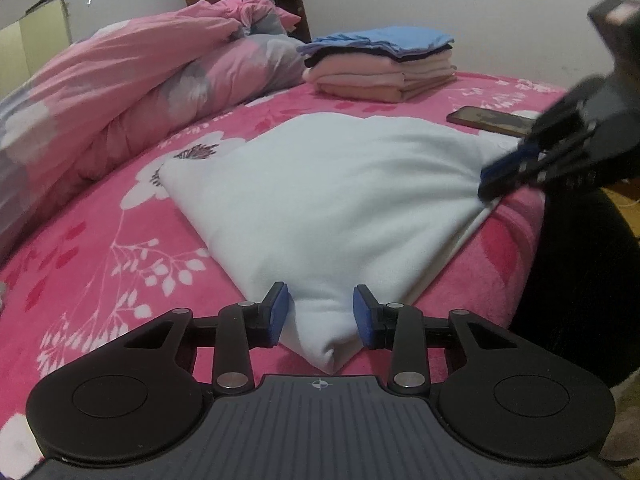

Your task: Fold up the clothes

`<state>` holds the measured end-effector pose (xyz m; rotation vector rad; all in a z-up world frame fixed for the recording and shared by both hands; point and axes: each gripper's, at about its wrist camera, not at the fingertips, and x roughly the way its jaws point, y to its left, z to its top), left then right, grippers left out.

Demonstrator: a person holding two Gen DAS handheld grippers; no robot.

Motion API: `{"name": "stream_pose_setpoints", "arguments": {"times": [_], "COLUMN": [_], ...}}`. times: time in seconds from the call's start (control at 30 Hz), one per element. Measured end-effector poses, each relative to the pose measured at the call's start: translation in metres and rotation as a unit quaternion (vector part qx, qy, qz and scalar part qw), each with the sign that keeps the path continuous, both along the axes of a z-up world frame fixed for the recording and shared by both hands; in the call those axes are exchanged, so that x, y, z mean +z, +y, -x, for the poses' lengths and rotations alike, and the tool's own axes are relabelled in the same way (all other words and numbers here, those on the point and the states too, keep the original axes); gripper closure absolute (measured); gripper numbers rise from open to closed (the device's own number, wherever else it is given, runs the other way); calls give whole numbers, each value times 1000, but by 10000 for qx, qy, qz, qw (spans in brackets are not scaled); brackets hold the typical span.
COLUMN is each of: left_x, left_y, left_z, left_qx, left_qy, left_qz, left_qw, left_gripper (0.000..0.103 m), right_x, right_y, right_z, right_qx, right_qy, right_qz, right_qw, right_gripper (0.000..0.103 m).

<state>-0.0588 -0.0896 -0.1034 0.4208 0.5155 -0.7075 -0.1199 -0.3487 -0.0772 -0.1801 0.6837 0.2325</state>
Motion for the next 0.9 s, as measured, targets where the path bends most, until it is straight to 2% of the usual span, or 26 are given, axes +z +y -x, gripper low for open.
{"name": "stream_pose_setpoints", "arguments": {"times": [0.07, 0.13, 0.27, 0.33, 0.4, 0.43, 0.5, 0.57, 0.63, 0.7, 0.77, 0.8, 0.9], "left_x": [0, 1, 1, 2, 6, 11, 22, 28, 21, 3, -7, -8, -10], "left_y": [2, 4, 6, 9, 12, 15, 18, 14, -1, -16, -21, -22, -22], "left_z": [-1, -1, 1, 1, 4, 6, 5, 1, -2, -5, 0, 4, 7], "left_qx": [-7, -24, -37, -72, -224, -218, -205, -316, -414, -441, -423, -455, -448], "left_qy": [60, 83, 88, 139, 13, -202, -415, -282, -134, 126, 14, -46, -72], "left_qz": [66, 90, 114, 134, -7, -46, 176, 541, 561, 332, 241, 222, 281], "left_qw": [10000, 9999, 9999, 9998, 9997, 9995, 9988, 9976, 9975, 9984, 9988, 9987, 9986], "left_gripper": [67, 66, 63, 56, 55, 55, 54, 54, 55, 55, 55, 54, 53], "right_x": [16, 28, 32, 6, -17, -15, -8, -9, -7, -1, 13, 22, 58], "right_y": [6, 12, 29, 29, 16, 7, 0, 6, 10, 13, 15, 16, 21], "right_z": [4, 7, -5, -22, -31, -33, -38, -37, -36, -37, -38, -38, -47], "right_qx": [3, 119, 342, 272, 113, 39, -67, 20, 53, 55, 28, 32, 135], "right_qy": [-100, -306, -554, -146, 210, 307, 491, 425, 440, 485, 495, 421, -219], "right_qz": [191, 49, -270, -208, -521, -793, -961, -752, -626, -530, -409, -337, -202], "right_qw": [9998, 9994, 9975, 9993, 9984, 9964, 9941, 9963, 9971, 9974, 9979, 9985, 9995], "right_gripper": [88, 88, 88, 87, 87, 88, 89, 88, 88, 88, 88, 88, 88]}}
